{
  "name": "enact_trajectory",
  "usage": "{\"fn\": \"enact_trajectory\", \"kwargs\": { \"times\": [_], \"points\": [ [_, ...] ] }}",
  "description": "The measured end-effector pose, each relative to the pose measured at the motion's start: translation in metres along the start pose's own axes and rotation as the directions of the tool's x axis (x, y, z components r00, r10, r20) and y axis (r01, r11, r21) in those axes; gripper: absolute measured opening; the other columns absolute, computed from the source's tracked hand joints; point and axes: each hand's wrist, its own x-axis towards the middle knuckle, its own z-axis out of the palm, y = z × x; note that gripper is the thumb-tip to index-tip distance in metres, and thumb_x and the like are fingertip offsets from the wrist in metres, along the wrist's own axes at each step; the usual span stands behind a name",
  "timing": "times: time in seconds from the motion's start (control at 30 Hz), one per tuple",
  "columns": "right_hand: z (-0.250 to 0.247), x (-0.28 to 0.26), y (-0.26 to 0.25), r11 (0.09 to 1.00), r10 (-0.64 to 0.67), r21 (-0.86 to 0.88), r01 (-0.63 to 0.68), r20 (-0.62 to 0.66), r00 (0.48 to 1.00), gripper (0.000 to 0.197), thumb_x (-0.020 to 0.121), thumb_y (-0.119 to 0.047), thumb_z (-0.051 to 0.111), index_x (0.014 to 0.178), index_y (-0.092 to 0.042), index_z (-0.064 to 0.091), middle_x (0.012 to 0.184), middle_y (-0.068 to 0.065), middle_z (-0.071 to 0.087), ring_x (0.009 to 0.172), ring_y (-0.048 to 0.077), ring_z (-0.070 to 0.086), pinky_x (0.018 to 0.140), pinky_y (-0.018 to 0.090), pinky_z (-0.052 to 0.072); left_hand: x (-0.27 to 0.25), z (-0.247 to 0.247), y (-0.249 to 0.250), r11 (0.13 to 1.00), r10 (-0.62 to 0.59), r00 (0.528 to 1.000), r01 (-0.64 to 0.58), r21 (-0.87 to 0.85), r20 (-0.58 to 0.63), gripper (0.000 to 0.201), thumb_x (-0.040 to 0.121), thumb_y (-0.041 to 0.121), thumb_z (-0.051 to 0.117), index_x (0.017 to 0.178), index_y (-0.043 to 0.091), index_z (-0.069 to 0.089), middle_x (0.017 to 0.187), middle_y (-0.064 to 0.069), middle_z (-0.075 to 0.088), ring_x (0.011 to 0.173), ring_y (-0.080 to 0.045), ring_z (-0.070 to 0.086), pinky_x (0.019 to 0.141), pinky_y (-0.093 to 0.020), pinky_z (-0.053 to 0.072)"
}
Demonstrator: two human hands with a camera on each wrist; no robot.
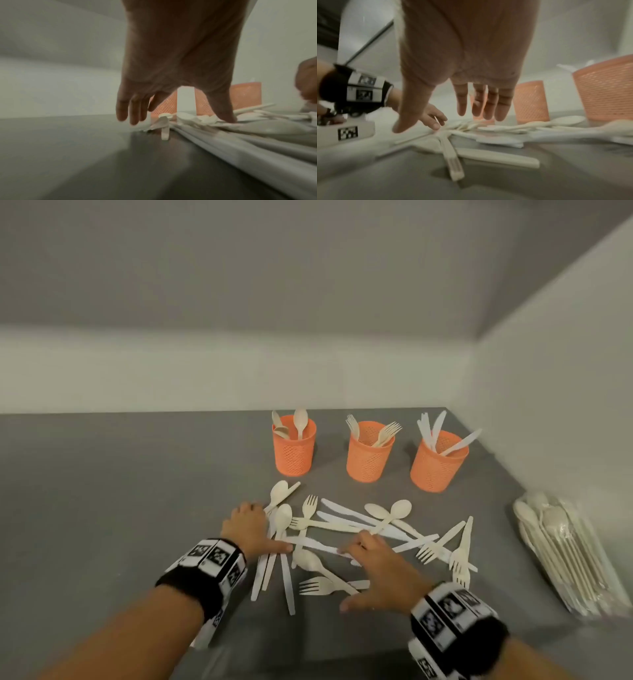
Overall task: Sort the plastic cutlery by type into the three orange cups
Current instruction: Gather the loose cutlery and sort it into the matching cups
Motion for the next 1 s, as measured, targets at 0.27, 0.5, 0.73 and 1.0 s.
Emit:
{"fn": "enact_trajectory", "kwargs": {
  "times": [0.27,0.5,0.73,1.0],
  "points": [
    [0.006,0.047,-0.003,0.906,0.092,-0.418,-0.069,0.035,0.995,0.041,0.090,-0.031,0.052,0.123,-0.009,0.045,0.130,0.009,0.045,0.121,0.027,0.040,0.100,0.039,0.033,0.012,-0.002,0.008,0.998,0.052,0.993,-0.055,0.030,0.102,0.037,0.082,0.027,0.062,0.105,-0.002,0.059,0.108,-0.016,0.061,0.112,-0.031,0.052,0.090,-0.033,0.043],
    [0.015,0.056,-0.008,0.859,0.148,-0.493,-0.136,-0.016,0.989,0.030,0.094,-0.008,0.031,0.121,-0.004,0.044,0.126,0.015,0.048,0.118,0.031,0.043,0.100,0.040,0.033,0.013,0.006,0.007,0.999,-0.018,0.997,0.020,-0.027,0.069,0.030,0.091,0.008,0.046,0.117,-0.005,0.054,0.121,-0.019,0.060,0.113,-0.031,0.058,0.090,-0.031,0.046],
    [0.007,0.057,-0.012,0.955,0.115,-0.270,-0.125,-0.053,0.992,0.027,0.092,-0.003,0.033,0.117,-0.005,0.041,0.115,0.014,0.056,0.108,0.032,0.051,0.094,0.040,0.032,0.018,0.017,0.002,0.999,-0.034,0.997,0.035,-0.016,0.064,0.029,0.093,0.007,0.041,0.116,-0.003,0.055,0.122,-0.018,0.060,0.113,-0.031,0.057,0.092,-0.033,0.046],
    [-0.012,0.054,-0.032,0.903,0.162,0.428,-0.038,-0.256,0.953,0.012,0.098,-0.009,0.030,0.088,-0.009,0.036,0.068,-0.003,0.049,0.062,0.011,0.045,0.062,0.014,0.039,0.019,0.025,-0.006,0.980,-0.168,0.984,0.172,-0.102,0.053,0.028,0.094,0.006,0.039,0.118,-0.003,0.050,0.123,-0.018,0.058,0.115,-0.032,0.056,0.091,-0.036,0.047]
  ]
}}
